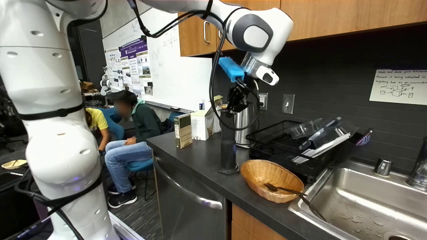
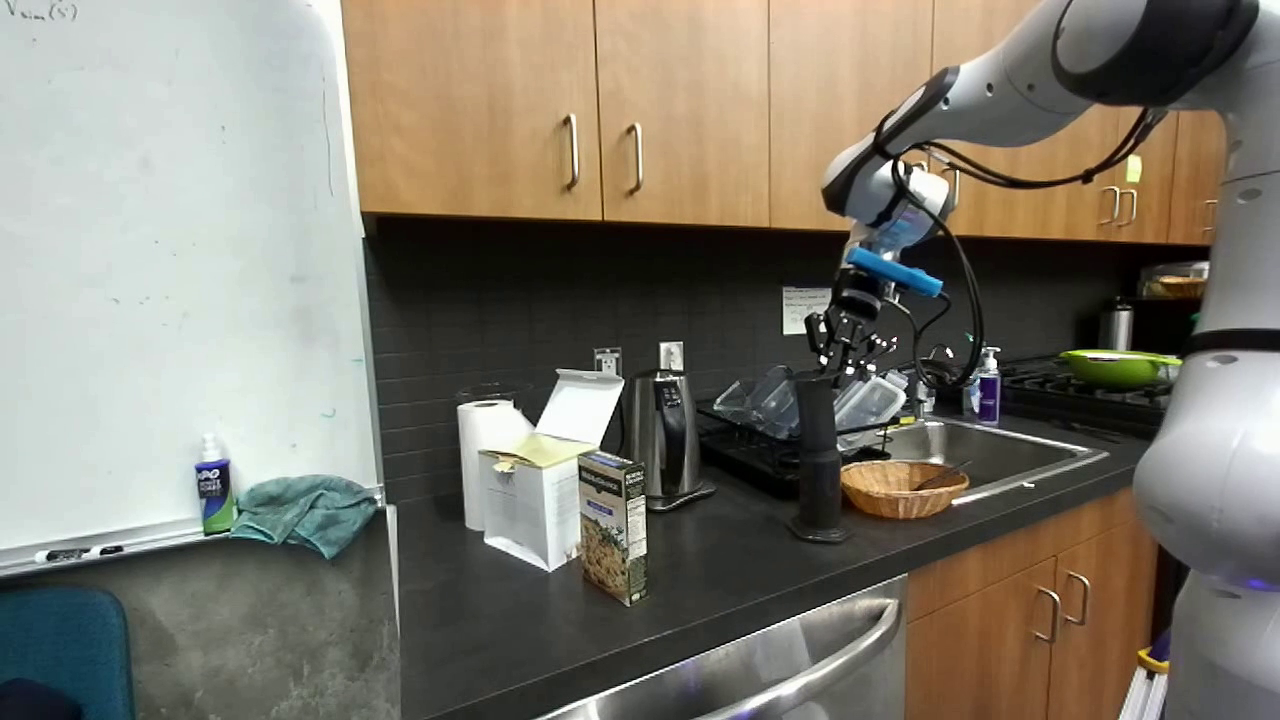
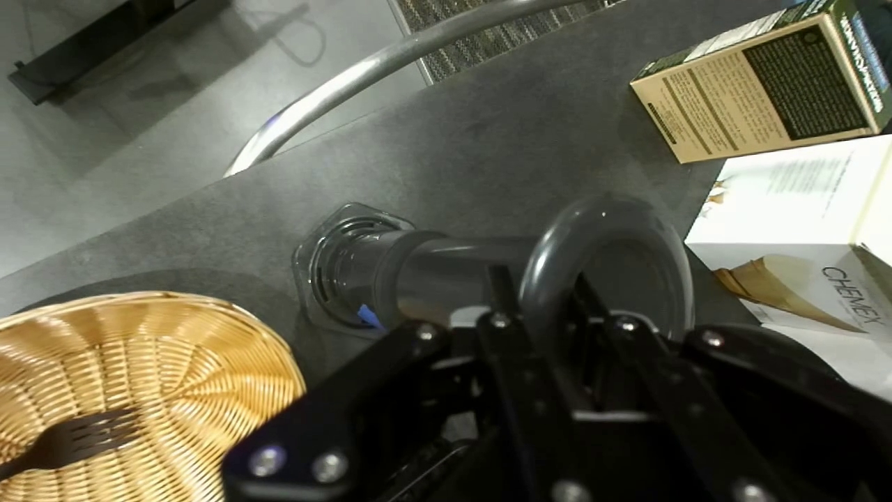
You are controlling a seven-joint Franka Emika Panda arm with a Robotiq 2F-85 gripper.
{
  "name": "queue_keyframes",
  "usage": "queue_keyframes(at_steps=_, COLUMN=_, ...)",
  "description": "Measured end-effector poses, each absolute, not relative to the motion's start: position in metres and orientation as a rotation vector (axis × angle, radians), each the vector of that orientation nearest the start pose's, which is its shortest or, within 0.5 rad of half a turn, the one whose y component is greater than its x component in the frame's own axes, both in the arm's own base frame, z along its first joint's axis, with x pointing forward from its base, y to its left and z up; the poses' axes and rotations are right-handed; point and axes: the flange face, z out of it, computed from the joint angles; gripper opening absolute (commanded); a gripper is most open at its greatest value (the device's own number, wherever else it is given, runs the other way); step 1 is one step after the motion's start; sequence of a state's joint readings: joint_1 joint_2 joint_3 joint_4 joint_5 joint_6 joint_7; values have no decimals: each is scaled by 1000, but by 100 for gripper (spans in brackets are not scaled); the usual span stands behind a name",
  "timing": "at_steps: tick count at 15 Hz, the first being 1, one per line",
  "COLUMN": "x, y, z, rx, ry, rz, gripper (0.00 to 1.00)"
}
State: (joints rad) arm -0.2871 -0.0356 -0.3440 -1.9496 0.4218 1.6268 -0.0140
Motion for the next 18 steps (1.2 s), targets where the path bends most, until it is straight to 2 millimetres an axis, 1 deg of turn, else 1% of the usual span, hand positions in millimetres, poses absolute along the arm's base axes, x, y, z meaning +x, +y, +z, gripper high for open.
queue_keyframes(at_steps=18, x=446, y=-269, z=480, rx=-2510, ry=816, rz=168, gripper=5)
